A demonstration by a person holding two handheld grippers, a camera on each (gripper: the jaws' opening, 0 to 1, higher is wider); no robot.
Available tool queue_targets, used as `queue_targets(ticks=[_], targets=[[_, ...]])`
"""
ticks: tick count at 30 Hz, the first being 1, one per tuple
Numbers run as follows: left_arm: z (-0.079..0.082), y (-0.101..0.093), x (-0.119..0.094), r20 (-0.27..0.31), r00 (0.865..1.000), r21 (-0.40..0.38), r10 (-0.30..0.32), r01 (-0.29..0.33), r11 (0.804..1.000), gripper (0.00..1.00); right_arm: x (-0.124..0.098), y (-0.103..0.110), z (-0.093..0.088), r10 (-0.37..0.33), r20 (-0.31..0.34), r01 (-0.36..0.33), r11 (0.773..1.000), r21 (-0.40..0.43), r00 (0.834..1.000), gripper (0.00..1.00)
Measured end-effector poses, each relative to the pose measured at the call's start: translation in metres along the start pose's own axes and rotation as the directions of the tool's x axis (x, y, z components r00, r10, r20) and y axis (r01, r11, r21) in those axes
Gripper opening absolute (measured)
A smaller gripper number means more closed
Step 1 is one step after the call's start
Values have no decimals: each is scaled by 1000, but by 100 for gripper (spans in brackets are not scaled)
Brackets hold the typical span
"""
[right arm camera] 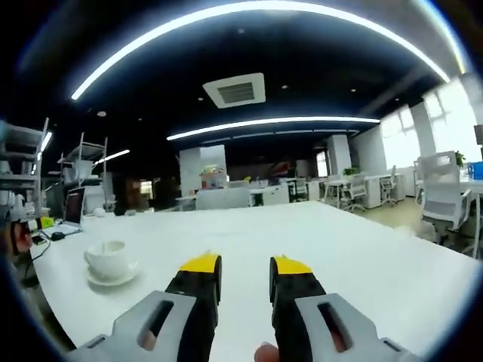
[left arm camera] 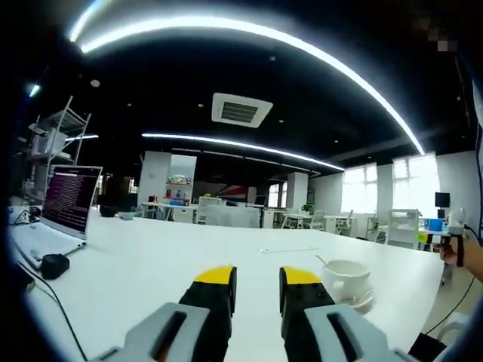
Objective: Tidy tabletop coffee trays, cups and spoons，present forward
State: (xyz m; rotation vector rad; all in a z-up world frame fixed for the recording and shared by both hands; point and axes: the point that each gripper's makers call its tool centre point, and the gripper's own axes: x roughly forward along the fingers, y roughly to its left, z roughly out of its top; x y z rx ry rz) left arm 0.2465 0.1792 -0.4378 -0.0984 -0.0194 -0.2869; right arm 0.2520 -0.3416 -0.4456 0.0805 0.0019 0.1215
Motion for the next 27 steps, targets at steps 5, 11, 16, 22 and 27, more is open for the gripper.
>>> queue_targets(ticks=[5, 11, 16, 22, 27], targets=[[-2, 1, 0, 1, 1000, -31, -8, 8, 999, 25, -3, -4, -2, -15, 5, 15, 999, 32, 1000, 27], [-5, 2, -2, -8, 1000, -61, -18, 17, 998, 25, -6, -8, -2, -19, 8, 19, 998, 52, 1000, 27], [-5, 5, -4, -14, 1000, -60, -11, 11, 998, 25, -6, -12, -1, -23, 12, 22, 998, 61, 1000, 27], [-9, 14, -7, -14, 1000, -67, -2, 1, 998, 25, -5, -16, -5, -19, 5, 19, 998, 57, 1000, 27], [-14, 16, -7, -22, 1000, -69, -2, 0, 998, 25, -3, -14, -6, -11, 0, 11, 998, 57, 1000, 27]])
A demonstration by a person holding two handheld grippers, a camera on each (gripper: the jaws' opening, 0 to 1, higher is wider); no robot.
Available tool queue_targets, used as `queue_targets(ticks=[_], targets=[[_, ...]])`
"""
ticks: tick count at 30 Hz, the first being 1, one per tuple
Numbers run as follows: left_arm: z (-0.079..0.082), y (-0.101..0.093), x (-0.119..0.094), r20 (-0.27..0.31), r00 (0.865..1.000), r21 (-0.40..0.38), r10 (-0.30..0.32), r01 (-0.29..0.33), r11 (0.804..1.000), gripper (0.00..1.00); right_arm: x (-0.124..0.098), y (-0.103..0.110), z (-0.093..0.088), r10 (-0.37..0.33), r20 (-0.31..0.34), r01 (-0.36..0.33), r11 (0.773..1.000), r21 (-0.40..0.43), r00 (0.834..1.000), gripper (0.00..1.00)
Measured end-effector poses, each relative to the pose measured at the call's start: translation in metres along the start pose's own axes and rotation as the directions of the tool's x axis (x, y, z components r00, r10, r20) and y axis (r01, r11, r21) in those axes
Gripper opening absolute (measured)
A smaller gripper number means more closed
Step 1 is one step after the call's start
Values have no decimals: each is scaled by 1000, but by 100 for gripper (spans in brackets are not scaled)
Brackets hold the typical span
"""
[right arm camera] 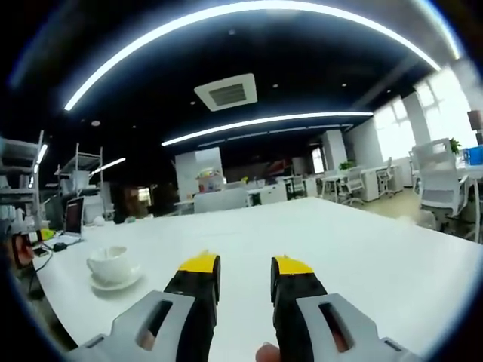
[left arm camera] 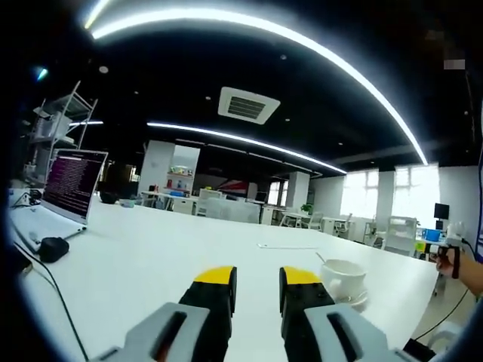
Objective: Tidy tabletop coffee trays, cups and spoons，present forward
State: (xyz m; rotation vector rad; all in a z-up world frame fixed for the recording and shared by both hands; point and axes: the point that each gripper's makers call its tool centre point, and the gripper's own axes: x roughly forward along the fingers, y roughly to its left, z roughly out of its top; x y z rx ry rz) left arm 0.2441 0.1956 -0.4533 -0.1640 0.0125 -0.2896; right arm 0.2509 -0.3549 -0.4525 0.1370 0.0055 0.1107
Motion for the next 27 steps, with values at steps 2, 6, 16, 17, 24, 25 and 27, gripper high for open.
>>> queue_targets(ticks=[2, 6, 16, 17, 24, 25, 27], targets=[[-2, 1, 0, -6, 1000, -3, 2, -2, 1000, 25, 1, 2, 0, 3, -2, -3, 1000, -5, 1000, 27], [-2, 3, 1, -25, 1000, -5, -2, 2, 1000, 24, 7, 9, 2, 41, -28, -42, 999, -11, 999, 28], [-12, -1, 12, -169, 984, -59, -51, 41, 997, 24, 31, 44, -1, 182, -175, -183, 983, 6, 968, 29], [-13, -2, 14, -184, 982, -65, -52, 40, 997, 24, 33, 49, -3, 198, -192, -198, 980, 22, 961, 29], [-14, -9, 26, -227, 970, -104, -82, 60, 993, 24, 44, 82, -9, 319, -266, -291, 947, 138, 910, 28], [-13, -10, 28, -229, 970, -111, -86, 62, 992, 24, 45, 88, -10, 339, -273, -306, 939, 158, 900, 28], [-15, -12, 31, -247, 964, -150, -104, 68, 986, 23, 46, 100, -14, 385, -293, -335, 919, 206, 875, 28]])
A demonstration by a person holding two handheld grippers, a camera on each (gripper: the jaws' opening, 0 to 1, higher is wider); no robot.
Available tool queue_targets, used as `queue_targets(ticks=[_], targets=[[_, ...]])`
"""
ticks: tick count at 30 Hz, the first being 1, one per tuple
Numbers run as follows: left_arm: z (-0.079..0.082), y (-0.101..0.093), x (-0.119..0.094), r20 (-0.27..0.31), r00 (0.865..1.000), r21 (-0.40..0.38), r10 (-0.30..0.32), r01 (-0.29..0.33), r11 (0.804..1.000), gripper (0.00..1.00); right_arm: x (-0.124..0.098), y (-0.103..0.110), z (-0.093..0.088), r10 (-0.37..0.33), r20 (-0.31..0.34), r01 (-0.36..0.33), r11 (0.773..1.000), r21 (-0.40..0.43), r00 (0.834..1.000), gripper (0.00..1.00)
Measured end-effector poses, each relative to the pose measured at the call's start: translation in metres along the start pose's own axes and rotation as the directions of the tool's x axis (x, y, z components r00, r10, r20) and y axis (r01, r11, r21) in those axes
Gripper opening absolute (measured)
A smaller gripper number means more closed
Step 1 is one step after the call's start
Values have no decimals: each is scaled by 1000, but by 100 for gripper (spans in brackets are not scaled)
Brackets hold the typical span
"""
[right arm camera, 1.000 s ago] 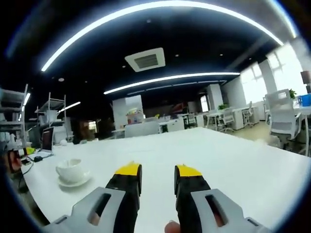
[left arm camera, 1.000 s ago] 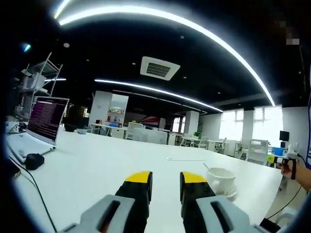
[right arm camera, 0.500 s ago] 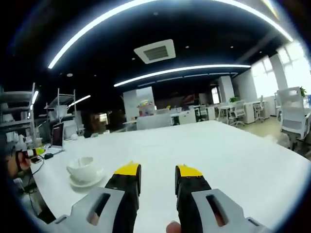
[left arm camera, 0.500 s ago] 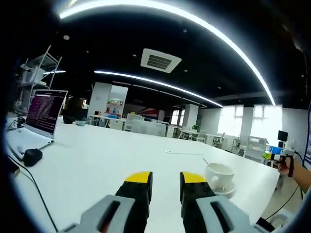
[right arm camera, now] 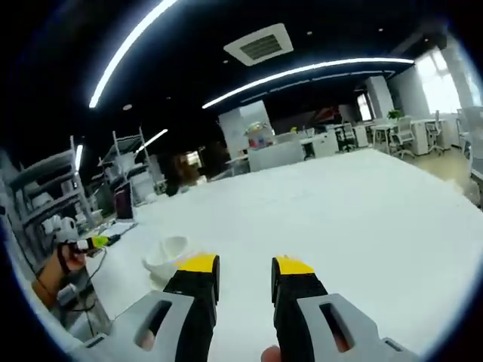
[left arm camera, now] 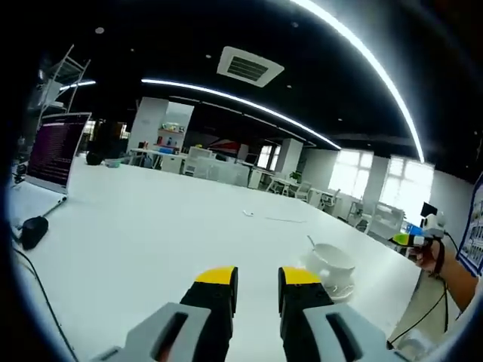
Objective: Tidy tabletop coffee trays, cups and spoons，present forward
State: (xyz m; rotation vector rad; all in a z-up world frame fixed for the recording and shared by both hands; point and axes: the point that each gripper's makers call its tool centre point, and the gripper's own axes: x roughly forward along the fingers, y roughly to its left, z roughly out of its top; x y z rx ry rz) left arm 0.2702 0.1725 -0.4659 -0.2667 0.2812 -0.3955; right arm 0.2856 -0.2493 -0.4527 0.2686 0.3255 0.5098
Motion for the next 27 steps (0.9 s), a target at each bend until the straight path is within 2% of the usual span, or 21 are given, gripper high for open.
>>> queue_targets(ticks=[4, 9, 12, 16, 18, 22, 27], targets=[[-8, -10, 10, -68, 996, -92, -60, 53, 994, 23, 15, 16, -6, 76, -54, -72, 996, 60, 996, 28], [-15, -18, 23, -114, 988, -138, -104, 88, 986, 23, 35, 32, -15, 134, -113, -122, 987, 106, 985, 28], [-19, -24, 29, -140, 980, -198, -139, 110, 974, 22, 43, 38, -22, 149, -139, -131, 983, 132, 979, 28], [-23, -25, 36, -168, 974, -222, -150, 111, 969, 22, 52, 44, -31, 157, -164, -132, 979, 155, 974, 28], [-29, -36, 37, -198, 968, -245, -157, 106, 964, 21, 55, 46, -37, 160, -182, -129, 976, 173, 970, 28], [-33, -44, 43, -225, 957, -290, -186, 117, 950, 21, 62, 51, -47, 171, -214, -122, 967, 223, 962, 28], [-39, -57, 56, -257, 935, -357, -244, 143, 923, 21, 73, 58, -56, 204, -246, -124, 944, 305, 947, 28]])
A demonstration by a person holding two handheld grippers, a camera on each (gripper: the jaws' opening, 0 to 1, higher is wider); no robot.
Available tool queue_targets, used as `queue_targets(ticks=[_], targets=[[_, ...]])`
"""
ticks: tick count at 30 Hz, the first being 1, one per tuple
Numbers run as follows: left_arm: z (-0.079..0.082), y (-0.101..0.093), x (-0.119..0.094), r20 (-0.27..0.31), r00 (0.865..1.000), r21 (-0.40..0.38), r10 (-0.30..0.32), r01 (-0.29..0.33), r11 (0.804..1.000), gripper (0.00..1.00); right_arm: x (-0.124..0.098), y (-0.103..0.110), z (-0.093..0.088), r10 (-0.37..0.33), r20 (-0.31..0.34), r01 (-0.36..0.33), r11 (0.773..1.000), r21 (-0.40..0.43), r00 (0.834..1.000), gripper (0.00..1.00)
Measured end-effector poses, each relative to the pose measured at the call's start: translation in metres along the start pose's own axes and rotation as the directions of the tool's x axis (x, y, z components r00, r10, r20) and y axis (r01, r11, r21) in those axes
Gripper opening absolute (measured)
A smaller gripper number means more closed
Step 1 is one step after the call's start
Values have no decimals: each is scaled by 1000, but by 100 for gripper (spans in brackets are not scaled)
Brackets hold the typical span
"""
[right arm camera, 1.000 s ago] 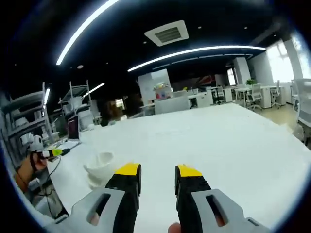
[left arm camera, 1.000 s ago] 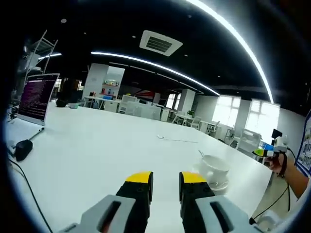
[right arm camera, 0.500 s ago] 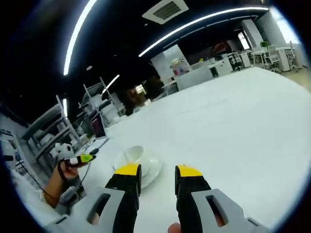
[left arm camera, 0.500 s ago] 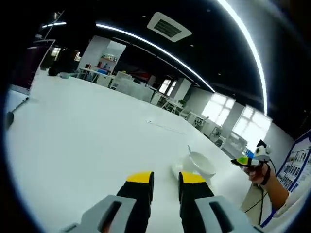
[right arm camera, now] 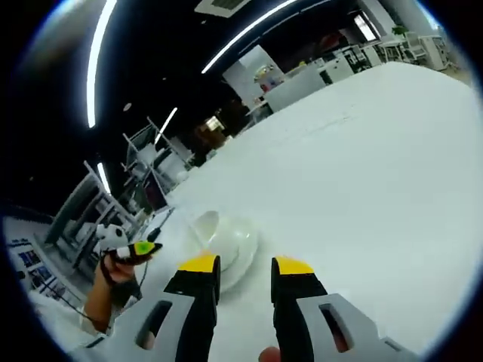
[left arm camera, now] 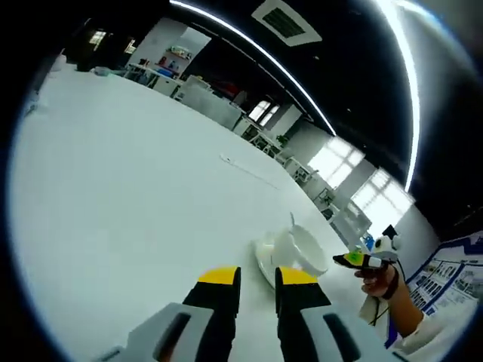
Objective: Tidy tabletop coffee trays, cups and spoons，present forward
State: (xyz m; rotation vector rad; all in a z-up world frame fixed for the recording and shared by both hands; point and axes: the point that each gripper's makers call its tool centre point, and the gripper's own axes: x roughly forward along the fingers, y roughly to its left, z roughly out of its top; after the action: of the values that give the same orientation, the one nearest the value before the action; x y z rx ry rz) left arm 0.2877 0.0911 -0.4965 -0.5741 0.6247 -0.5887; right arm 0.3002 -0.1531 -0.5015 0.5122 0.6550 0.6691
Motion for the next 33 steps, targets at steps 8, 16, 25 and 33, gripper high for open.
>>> queue_targets(ticks=[8, 16, 25, 33], targets=[[-8, -2, 21, -76, 997, -38, -13, 10, 999, 21, 19, 1, -9, -15, -65, 15, 1000, -1, 998, 26], [-16, 3, 41, -132, 991, -63, 7, -16, 998, 21, 36, 8, -21, 7, -122, -6, 1000, 5, 993, 26], [-24, 3, 59, -169, 986, -103, 0, -17, 994, 21, 49, 4, -27, 10, -158, -5, 999, 33, 987, 24], [-29, -4, 73, -184, 982, -184, -39, 5, 983, 20, 54, 3, -32, 14, -173, -7, 999, 41, 985, 24]])
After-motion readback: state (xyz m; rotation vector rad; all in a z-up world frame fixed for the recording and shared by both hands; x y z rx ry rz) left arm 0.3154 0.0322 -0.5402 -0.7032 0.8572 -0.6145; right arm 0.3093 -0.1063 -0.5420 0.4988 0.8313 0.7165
